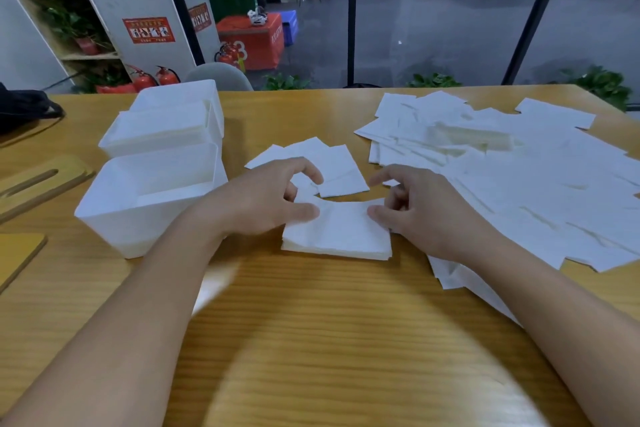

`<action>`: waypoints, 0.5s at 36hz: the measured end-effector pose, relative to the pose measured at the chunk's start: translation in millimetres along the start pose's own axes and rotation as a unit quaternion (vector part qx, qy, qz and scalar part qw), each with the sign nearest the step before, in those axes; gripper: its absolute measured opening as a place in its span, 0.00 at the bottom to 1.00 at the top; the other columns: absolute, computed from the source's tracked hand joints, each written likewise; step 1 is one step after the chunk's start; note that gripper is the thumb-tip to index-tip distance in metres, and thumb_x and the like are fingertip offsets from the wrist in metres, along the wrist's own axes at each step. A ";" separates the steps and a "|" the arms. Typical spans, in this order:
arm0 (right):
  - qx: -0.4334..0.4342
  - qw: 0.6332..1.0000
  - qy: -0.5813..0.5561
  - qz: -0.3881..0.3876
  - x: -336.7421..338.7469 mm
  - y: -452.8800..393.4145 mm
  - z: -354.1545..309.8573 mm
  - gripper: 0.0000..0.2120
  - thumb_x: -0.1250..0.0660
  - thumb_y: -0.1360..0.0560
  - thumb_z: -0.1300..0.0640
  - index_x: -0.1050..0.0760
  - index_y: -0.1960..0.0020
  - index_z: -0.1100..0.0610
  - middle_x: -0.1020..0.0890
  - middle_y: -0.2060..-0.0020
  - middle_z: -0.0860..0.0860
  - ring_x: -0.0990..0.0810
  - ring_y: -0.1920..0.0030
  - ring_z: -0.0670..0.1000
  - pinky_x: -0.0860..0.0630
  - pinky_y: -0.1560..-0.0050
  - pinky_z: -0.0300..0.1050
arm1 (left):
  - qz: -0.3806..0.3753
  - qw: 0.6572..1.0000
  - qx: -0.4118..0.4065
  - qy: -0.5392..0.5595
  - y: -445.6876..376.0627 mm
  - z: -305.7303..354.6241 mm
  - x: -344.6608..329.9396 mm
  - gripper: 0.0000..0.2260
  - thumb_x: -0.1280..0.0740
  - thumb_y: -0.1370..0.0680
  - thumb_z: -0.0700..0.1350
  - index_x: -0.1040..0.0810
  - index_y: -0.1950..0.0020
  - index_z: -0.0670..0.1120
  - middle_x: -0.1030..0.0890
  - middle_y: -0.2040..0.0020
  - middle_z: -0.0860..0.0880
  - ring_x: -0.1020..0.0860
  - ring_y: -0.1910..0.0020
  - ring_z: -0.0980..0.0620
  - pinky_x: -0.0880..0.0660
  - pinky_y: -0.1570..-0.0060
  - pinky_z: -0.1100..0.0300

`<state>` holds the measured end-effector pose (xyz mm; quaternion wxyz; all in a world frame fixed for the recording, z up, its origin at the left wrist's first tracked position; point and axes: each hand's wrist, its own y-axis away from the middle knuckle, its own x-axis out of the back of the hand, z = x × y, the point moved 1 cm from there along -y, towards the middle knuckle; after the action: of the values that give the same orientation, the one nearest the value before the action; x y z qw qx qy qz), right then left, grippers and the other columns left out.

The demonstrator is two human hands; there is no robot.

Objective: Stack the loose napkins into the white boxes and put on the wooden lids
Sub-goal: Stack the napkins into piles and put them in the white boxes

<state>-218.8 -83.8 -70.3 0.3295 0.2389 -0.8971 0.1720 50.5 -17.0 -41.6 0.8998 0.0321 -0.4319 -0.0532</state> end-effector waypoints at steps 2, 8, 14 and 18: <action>0.003 1.000 0.012 0.007 -2.1 -0.4 0.8 0.14 0.24 0.21 0.54 0.21 0.38 0.44 0.16 0.64 0.44 0.20 0.65 0.43 0.28 0.63 0.34 | -0.003 1.000 0.009 -0.005 -1.0 -1.7 -0.4 0.15 0.25 0.19 0.55 0.26 0.36 0.66 0.28 0.68 0.52 0.30 0.70 0.53 0.32 0.62 0.53; 0.007 0.998 0.059 0.018 -6.0 -0.5 4.4 0.14 0.23 0.23 0.52 0.20 0.39 0.44 0.17 0.65 0.41 0.18 0.62 0.42 0.23 0.60 0.41 | 0.000 0.999 0.020 -0.031 -4.6 -6.4 -2.1 0.17 0.23 0.21 0.59 0.25 0.36 0.64 0.22 0.67 0.55 0.26 0.70 0.55 0.29 0.61 0.55; 0.032 0.995 0.067 0.061 -3.9 -1.9 6.8 0.10 0.21 0.25 0.49 0.18 0.46 0.43 0.19 0.64 0.43 0.21 0.60 0.44 0.22 0.58 0.45 | 0.173 0.984 -0.002 -0.054 -14.9 -12.0 -4.9 0.05 0.25 0.20 0.57 0.16 0.53 0.59 0.18 0.56 0.56 0.21 0.59 0.57 0.26 0.59 0.56; 0.061 0.995 0.063 0.037 -10.6 -1.6 5.0 0.04 0.23 0.23 0.46 0.16 0.50 0.42 0.18 0.57 0.40 0.21 0.56 0.44 0.23 0.57 0.43 | 0.201 0.976 -0.028 -0.073 -22.8 -15.8 -20.4 0.04 0.27 0.17 0.51 0.14 0.43 0.58 0.18 0.42 0.62 0.22 0.45 0.61 0.27 0.46 0.60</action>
<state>-213.4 -84.1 -80.8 0.3633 0.2144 -0.8706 0.2533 48.6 -36.8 -69.5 0.8588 -0.0846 -0.4922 0.1146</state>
